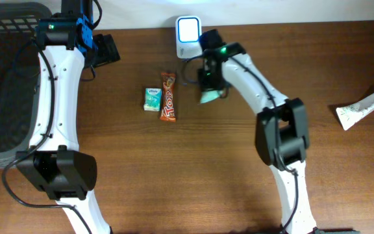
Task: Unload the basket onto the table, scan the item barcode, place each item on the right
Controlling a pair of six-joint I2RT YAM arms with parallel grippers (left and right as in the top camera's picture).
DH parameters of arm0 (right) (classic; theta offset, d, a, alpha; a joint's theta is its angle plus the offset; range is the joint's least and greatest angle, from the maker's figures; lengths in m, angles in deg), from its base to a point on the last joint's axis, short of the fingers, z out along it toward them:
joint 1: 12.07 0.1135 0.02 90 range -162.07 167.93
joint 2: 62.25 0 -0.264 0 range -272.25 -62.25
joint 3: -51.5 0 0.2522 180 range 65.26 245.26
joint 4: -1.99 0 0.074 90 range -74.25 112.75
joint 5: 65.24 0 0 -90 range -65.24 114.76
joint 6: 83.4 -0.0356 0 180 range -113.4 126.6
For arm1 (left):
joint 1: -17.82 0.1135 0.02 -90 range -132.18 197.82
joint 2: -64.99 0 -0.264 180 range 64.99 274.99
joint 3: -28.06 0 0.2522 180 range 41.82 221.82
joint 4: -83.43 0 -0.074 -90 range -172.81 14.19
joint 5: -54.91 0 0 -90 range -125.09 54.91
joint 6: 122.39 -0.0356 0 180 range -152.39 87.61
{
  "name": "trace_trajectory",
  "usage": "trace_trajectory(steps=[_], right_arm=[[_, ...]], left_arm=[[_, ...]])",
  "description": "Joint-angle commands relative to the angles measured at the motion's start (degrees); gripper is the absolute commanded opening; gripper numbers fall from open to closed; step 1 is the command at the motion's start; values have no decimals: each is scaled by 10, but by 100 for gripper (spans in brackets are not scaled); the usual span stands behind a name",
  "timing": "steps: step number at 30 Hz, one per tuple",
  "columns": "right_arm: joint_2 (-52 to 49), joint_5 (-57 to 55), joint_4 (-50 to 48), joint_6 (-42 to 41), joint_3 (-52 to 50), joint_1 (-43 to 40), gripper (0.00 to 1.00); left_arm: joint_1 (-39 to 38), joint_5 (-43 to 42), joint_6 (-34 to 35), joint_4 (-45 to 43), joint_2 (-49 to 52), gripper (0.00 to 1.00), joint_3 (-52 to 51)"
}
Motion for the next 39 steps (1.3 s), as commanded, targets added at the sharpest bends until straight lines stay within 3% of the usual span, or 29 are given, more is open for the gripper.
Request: trace_trajectory(steps=[1, 4, 7, 10, 12, 13, 15, 17, 22, 25, 27, 30, 31, 32, 39], right_arm=[[89, -327, 64, -3, 37, -59, 4], [89, -426, 112, -3, 30, -132, 4], [86, -424, 126, -39, 3, -237, 4], [86, -346, 101, -48, -26, -320, 8], [85, -301, 88, -48, -31, -360, 33], [85, -284, 83, -48, -31, -378, 60], [86, -276, 88, -46, -31, -395, 92], [92, -275, 94, -23, -31, -392, 97], [153, -216, 95, -15, -22, -331, 98], [190, 73, 96, -15, -21, -264, 98], [186, 192, 95, -15, -22, -216, 98], [170, 199, 86, -16, -22, -133, 94], [158, 190, 78, -16, -22, -97, 84], [144, 186, 69, -19, -22, -65, 81], [35, 122, -30, -121, -22, 81, 67]], left_arm=[[1, 0, 5, -1, 0, 99, 0], [1, 0, 5, -1, 0, 99, 0], [1, 0, 5, -1, 0, 99, 0], [1, 0, 5, -1, 0, 99, 0], [1, 0, 5, -1, 0, 99, 0], [1, 0, 5, -1, 0, 99, 0], [1, 0, 5, -1, 0, 99, 0], [1, 0, 5, -1, 0, 99, 0], [1, 0, 5, -1, 0, 99, 0], [1, 0, 5, -1, 0, 99, 0], [1, 0, 5, -1, 0, 99, 0], [1, 0, 5, -1, 0, 99, 0], [1, 0, 5, -1, 0, 99, 0], [1, 0, 5, -1, 0, 99, 0], [1, 0, 5, -1, 0, 99, 0]])
